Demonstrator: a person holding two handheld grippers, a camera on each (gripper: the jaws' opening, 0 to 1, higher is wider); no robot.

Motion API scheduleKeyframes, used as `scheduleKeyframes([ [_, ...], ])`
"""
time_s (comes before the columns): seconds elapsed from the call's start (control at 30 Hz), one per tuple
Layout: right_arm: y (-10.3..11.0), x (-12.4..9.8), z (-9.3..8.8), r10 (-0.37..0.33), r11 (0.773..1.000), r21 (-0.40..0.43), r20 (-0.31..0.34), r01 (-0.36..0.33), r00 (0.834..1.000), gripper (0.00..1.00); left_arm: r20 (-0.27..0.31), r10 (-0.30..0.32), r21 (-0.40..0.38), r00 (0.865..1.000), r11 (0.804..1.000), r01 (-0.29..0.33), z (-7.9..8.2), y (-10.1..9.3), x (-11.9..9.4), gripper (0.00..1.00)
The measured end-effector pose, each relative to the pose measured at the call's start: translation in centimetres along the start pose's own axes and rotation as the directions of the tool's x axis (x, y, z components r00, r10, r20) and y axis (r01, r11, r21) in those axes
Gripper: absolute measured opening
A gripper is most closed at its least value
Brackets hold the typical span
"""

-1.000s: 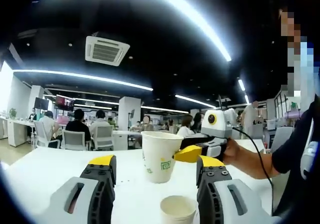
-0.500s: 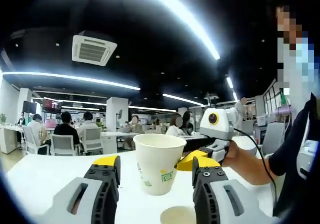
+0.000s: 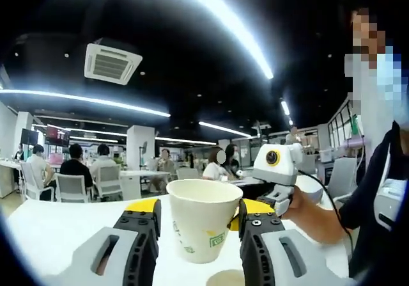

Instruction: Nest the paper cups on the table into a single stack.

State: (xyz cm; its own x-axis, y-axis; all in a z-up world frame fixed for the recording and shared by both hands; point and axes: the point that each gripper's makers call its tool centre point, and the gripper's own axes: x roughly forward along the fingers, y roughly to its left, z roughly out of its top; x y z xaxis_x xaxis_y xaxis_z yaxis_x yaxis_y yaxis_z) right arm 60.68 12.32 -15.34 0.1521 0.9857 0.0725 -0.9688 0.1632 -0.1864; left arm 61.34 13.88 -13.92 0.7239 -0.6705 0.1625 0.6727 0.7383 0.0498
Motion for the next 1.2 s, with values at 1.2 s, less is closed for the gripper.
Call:
scheduleKeyframes([
  [1.2,-0.2,-1.2,-2.5,-0.006,0.997,-0.075,-0.083,0.000,0.997,0.41,-0.017,-0.050,0.005,0.999,0.999,0.050,-2.5,-1.0,1.4,0.46],
])
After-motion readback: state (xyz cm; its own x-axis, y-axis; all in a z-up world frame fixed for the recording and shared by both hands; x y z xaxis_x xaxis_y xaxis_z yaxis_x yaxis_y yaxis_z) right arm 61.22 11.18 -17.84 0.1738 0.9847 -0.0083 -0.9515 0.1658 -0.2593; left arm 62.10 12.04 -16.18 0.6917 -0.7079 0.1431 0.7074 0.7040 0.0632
